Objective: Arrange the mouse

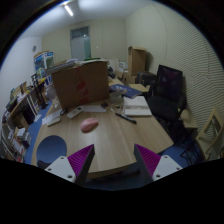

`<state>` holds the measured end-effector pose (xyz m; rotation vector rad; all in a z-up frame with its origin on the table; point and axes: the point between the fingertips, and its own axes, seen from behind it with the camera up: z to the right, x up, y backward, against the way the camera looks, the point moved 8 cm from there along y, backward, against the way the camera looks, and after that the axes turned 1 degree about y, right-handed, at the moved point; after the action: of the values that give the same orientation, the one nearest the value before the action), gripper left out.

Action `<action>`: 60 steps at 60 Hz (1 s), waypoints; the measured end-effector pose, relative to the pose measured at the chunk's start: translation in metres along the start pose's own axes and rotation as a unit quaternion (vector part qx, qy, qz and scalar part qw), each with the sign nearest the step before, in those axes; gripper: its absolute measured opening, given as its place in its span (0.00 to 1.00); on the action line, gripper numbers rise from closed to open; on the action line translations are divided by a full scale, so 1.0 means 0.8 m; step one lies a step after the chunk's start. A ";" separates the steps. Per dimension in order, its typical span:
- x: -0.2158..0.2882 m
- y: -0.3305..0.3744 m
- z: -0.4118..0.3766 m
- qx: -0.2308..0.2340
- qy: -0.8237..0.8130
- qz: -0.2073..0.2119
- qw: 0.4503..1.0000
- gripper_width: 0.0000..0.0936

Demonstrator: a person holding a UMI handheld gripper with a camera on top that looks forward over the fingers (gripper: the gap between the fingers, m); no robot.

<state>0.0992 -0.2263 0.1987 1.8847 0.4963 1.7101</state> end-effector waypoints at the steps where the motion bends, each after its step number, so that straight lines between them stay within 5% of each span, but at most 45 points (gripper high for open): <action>1: -0.002 -0.004 -0.009 0.001 -0.002 -0.003 1.000 0.87; 23: -0.001 -0.220 -0.154 0.113 0.048 -0.006 0.992 0.89; 34: -0.013 -0.322 -0.175 0.109 0.069 -0.043 0.991 0.88; 55: 0.049 -0.417 -0.197 0.082 0.086 0.022 0.993 0.86; 60: 0.054 -0.427 -0.201 0.081 0.086 0.019 0.993 0.58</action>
<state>-0.0250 0.0913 0.0308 1.8763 0.6903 1.9188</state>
